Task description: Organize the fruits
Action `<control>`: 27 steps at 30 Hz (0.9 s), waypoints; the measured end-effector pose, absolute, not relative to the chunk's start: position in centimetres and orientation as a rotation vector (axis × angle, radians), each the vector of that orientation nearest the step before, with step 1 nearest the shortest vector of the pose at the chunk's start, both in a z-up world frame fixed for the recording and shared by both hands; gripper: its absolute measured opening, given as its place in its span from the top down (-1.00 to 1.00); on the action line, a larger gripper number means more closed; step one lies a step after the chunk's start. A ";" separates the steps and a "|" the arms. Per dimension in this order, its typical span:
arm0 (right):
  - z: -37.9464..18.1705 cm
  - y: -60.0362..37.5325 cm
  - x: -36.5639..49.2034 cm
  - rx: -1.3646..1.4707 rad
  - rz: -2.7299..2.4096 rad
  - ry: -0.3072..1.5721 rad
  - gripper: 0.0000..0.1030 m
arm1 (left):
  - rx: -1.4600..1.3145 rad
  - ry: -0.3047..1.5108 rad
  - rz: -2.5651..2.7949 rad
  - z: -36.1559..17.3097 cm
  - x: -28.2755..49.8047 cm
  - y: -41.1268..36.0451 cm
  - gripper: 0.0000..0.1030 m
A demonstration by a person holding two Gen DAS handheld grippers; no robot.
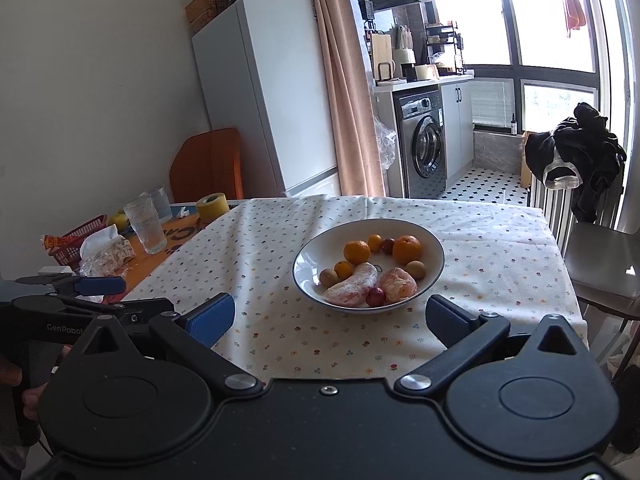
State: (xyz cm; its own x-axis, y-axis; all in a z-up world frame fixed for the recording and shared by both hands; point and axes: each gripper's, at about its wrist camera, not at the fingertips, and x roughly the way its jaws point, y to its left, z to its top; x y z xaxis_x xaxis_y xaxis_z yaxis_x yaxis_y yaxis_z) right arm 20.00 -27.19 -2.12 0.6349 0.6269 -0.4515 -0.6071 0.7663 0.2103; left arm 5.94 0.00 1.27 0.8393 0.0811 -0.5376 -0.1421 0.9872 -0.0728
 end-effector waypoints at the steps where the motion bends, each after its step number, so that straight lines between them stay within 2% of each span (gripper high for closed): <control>1: -2.1 -27.2 19.8 0.043 0.712 0.534 -1.00 | -0.114 0.565 0.117 1.3 5.8 0.0 -0.99; 27: -2.5 -27.9 17.9 0.062 0.709 0.549 -1.00 | -0.111 0.565 0.104 1.2 3.8 -0.3 -0.99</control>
